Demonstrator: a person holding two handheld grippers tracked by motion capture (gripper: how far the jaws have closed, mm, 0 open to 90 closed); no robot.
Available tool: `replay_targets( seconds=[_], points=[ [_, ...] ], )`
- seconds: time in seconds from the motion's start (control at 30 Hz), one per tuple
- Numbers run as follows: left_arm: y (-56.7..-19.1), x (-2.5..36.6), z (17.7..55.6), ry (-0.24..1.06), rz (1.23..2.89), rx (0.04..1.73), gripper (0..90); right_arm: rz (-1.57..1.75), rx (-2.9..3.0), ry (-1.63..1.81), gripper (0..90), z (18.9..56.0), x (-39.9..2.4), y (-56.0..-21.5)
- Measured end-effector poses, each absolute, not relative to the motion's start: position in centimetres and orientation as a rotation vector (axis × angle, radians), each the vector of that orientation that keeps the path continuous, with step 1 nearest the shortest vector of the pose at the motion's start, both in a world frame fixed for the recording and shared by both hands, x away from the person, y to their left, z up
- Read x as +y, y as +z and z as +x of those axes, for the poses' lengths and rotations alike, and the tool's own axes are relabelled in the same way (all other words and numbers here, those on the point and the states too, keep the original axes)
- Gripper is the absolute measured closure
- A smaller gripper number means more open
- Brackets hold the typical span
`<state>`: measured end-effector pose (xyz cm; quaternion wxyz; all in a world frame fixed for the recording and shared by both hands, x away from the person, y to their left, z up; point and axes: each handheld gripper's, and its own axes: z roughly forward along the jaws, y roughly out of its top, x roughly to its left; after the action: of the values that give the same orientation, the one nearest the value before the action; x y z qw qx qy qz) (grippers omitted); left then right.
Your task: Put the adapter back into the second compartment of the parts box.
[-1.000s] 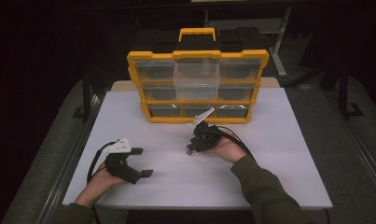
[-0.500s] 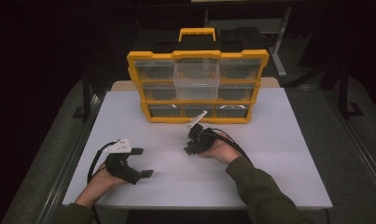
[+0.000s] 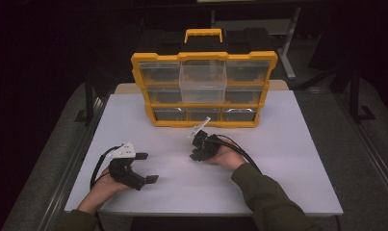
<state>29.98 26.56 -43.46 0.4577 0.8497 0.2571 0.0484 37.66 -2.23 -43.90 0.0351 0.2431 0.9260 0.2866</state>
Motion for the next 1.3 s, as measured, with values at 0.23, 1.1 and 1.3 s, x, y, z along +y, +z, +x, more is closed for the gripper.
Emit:
replay_targets(
  seconds=[0.23, 1.1, 1.3],
  points=[
    [-43.4, 26.6, 30.0, 0.119, 2.095, 0.634, 0.0, 0.746, 2.837, 0.873, 74.8, 37.6, -2.2, -44.0],
    [-43.5, 26.5, 30.0, 0.12, 2.095, 0.632, 0.0, 0.701, 2.871, 0.879, 75.5, 37.3, -4.0, -41.9],
    [-43.5, 26.5, 29.9, 0.121, 2.095, 0.633, 0.0, 0.705, 2.88, 0.881, 75.6, 37.2, -5.0, -41.1]
  ],
)
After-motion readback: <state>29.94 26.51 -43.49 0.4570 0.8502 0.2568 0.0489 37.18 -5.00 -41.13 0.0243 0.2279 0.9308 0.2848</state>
